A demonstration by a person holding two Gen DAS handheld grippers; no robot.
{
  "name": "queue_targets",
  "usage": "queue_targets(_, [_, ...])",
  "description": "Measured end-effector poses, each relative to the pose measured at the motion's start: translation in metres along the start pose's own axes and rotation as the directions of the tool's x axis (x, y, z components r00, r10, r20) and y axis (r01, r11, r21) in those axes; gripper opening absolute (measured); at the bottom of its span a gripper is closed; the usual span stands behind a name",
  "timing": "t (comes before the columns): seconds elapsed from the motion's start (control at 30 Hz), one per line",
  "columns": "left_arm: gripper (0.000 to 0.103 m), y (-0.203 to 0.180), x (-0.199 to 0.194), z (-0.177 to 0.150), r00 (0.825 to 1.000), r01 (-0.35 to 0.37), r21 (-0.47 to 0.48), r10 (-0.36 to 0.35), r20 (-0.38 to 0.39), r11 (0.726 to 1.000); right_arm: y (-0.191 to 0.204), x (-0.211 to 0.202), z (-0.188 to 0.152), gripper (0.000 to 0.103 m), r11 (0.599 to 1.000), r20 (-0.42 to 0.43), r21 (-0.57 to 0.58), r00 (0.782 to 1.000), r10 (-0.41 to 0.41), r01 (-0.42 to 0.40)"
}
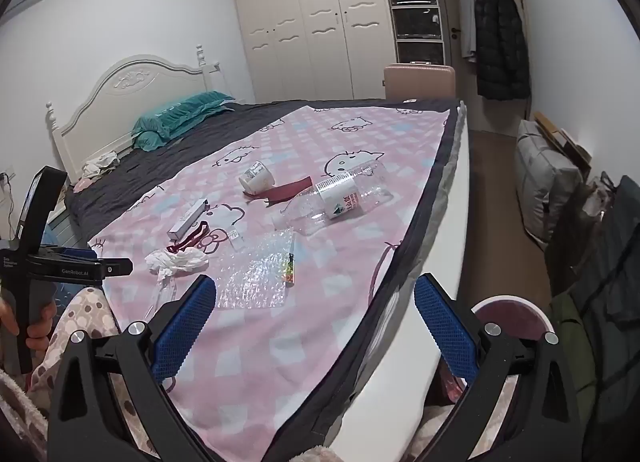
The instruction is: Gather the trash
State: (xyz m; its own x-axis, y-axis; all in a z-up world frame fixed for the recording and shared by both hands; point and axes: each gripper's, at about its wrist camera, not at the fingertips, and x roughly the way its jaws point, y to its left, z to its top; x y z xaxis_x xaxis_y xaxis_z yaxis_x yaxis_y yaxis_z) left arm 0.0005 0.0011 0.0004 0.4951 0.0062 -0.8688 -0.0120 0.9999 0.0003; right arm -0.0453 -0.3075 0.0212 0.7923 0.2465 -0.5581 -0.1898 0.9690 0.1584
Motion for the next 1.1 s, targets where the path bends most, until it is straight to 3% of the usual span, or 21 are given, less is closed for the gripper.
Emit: queue_targets(1.1, [0.098, -0.009, 0.005, -0.006, 0.999, 0.037, 0.032, -0.037, -0.005, 0.999, 0.002, 0.009, -0.007, 0.096, 1.0, -0.024, 0.031, 1.0, 0.001, -0.001])
